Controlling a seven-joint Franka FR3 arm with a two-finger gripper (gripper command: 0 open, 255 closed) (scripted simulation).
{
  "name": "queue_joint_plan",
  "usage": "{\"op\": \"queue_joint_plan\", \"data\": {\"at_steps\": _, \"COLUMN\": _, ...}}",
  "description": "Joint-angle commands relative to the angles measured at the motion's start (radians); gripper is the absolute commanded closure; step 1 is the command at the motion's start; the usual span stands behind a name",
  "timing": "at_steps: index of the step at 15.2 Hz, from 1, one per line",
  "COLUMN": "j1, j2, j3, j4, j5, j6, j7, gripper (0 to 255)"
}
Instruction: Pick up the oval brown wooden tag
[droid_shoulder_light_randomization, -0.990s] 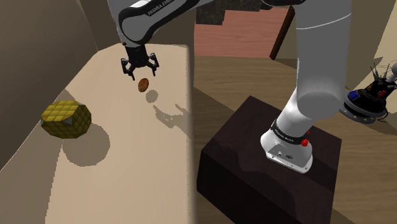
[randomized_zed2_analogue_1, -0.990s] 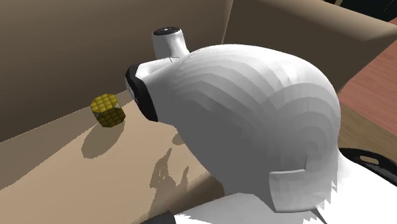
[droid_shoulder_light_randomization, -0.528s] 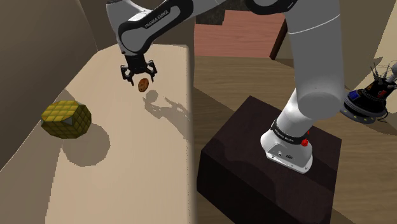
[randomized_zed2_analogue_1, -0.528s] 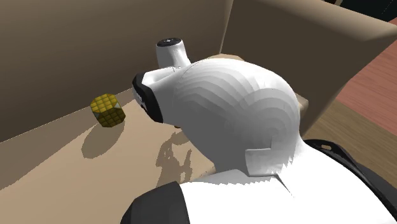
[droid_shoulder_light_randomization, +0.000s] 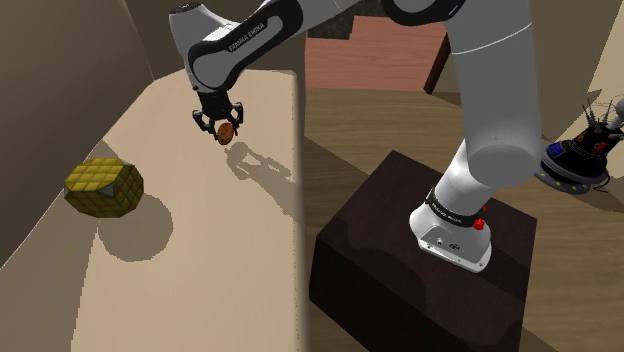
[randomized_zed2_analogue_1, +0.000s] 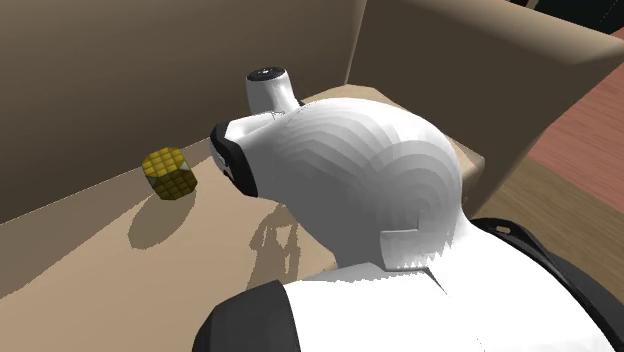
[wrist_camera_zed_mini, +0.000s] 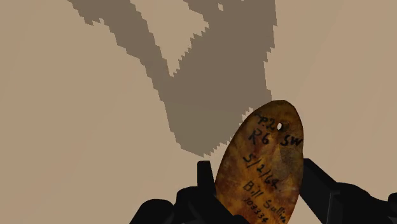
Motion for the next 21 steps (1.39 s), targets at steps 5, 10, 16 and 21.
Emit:
{"op": "queue_joint_plan", "data": {"at_steps": 5, "j1": 0.000, "j2": 0.001, "j3": 0.000, "j4": 0.002, "j5": 0.000, "j6": 0.000, "j7": 0.000, "gripper": 255}}
{"op": "queue_joint_plan", "data": {"at_steps": 10, "j1": -0.004, "j2": -0.032, "j3": 0.007, "j4": 0.017, "j5": 0.012, "j6": -0.048, "j7": -0.010, "gripper": 255}}
{"op": "queue_joint_plan", "data": {"at_steps": 16, "j1": -0.007, "j2": -0.068, "j3": 0.015, "j4": 0.045, "j5": 0.025, "j6": -0.110, "j7": -0.021, "gripper": 255}}
{"op": "queue_joint_plan", "data": {"at_steps": 21, "j1": -0.008, "j2": -0.089, "j3": 0.020, "j4": 0.069, "j5": 0.033, "j6": -0.154, "j7": -0.028, "gripper": 255}}
